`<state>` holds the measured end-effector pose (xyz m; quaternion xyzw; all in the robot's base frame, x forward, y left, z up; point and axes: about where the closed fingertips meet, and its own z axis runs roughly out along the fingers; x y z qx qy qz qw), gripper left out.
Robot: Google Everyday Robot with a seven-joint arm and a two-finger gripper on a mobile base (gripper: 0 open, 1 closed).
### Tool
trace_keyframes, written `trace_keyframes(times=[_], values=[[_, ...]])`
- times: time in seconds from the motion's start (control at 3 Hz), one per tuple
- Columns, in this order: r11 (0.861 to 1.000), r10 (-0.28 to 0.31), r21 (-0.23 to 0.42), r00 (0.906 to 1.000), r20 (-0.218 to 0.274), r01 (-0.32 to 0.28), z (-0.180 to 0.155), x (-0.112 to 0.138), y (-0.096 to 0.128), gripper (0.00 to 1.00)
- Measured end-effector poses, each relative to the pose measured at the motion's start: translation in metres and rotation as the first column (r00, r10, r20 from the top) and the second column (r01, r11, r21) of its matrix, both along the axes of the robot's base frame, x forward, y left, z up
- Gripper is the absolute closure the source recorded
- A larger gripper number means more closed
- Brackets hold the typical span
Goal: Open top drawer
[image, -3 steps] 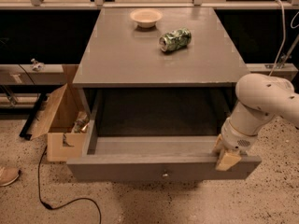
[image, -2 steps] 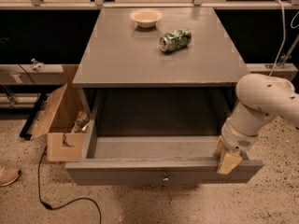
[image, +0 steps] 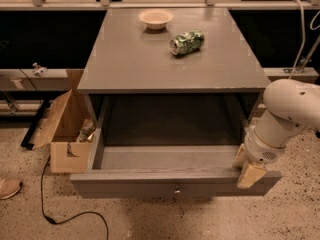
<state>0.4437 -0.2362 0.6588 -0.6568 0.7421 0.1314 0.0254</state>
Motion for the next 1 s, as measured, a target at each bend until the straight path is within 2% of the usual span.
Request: trace_keyframes(times=[0.33, 0.67, 1.0], values=[[1.000, -0.030, 0.011, 0.9971, 0.070, 0.029, 0.024, -0.007, -0.013, 0.00], [0.997, -0.078, 0.028, 0.9767, 0.200, 0.074, 0.080, -0.019, -0.038, 0.00], [0.995, -0.090, 0.000, 0.9485, 0.304, 0.095, 0.139, -0.031, -0.046, 0.00]])
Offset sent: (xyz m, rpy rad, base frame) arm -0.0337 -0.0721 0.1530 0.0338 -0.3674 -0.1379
